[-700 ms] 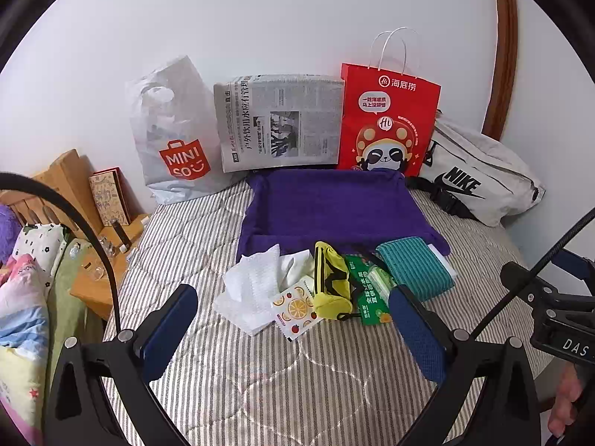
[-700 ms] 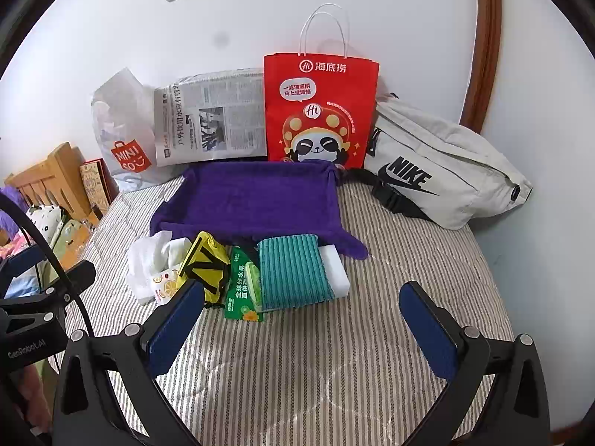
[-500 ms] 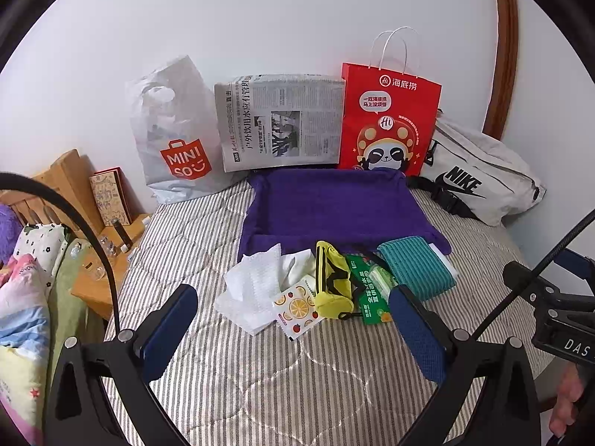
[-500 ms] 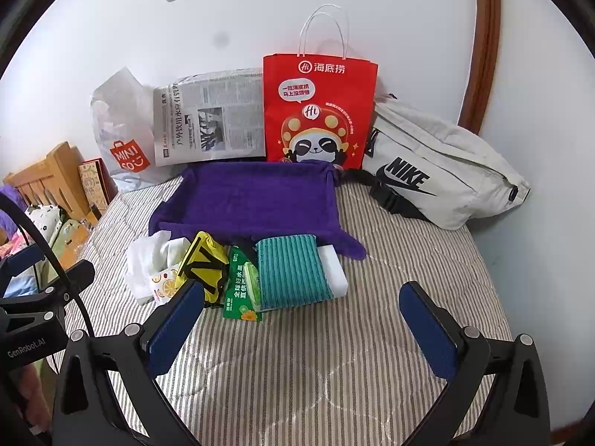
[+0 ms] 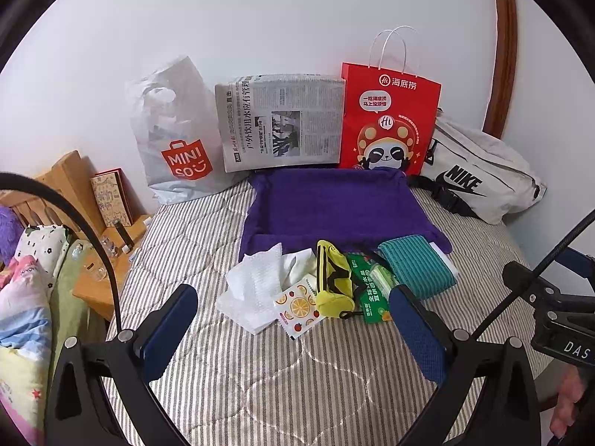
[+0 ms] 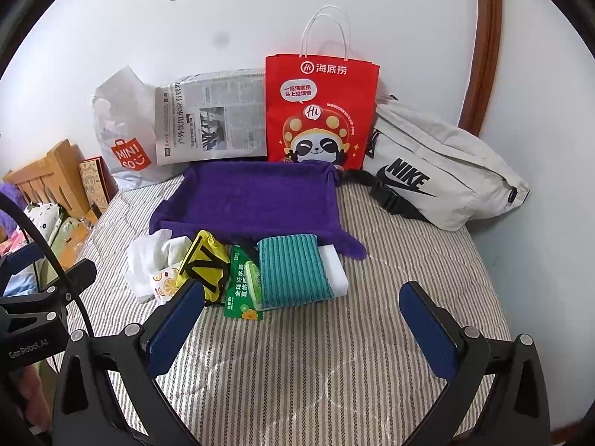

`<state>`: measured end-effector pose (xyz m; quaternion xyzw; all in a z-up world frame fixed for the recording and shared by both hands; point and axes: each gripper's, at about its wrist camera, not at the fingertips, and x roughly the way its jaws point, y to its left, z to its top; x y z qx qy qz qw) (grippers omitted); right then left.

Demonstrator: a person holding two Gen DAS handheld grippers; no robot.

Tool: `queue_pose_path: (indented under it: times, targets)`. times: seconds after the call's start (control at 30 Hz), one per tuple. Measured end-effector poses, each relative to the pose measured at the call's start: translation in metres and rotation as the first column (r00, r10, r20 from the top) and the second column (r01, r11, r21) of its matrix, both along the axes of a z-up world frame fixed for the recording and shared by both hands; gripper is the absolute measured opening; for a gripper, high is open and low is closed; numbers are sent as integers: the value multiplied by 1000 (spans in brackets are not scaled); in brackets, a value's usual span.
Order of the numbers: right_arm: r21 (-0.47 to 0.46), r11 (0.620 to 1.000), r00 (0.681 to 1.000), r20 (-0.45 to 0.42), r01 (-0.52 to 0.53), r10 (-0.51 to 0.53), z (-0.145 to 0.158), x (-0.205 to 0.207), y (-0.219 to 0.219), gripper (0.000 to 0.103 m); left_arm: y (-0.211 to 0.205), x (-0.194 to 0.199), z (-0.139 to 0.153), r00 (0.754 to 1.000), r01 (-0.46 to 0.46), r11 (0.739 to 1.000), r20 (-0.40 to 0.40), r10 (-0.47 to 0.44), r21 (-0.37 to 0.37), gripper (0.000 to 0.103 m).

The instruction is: Organize soft objects

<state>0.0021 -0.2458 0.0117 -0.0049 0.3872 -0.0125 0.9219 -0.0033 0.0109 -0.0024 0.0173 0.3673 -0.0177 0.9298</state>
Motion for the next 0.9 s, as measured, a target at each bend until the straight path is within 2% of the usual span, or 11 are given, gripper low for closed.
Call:
queue_pose_path:
  times: [0.9]
  targets:
    - [-3, 1000, 1000, 6, 4, -4, 3, -3, 1, 103, 4, -2, 1, 1000, -7, 1000, 5, 7, 7, 103]
